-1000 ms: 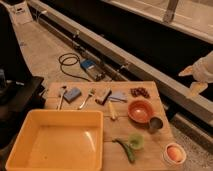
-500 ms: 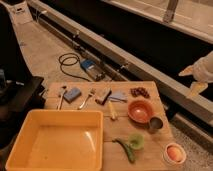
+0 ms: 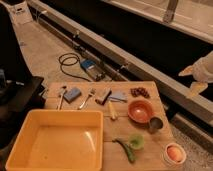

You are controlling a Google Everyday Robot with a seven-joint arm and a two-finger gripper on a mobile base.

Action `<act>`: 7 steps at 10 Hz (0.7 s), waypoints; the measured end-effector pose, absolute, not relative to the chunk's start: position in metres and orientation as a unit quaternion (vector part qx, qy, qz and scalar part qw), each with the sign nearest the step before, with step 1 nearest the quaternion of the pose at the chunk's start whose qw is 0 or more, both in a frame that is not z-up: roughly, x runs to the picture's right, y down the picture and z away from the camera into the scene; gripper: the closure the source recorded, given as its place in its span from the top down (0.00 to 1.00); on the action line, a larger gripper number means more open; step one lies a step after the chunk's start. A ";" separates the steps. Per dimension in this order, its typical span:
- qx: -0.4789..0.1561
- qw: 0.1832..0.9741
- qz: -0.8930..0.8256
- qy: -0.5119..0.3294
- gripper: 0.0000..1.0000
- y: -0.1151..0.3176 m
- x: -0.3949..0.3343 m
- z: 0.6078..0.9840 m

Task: Wipe tray with brush

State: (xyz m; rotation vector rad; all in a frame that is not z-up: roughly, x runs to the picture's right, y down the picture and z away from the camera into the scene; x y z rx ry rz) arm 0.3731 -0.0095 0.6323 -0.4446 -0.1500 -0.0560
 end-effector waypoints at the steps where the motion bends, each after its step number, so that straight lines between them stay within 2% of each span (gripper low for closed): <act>1: -0.218 0.971 -0.057 -0.078 0.70 -0.011 0.369 0.631; 3: -0.211 0.962 -0.146 -0.097 0.70 -0.022 0.351 0.634; 7: -0.211 0.956 -0.179 -0.102 0.70 -0.025 0.347 0.634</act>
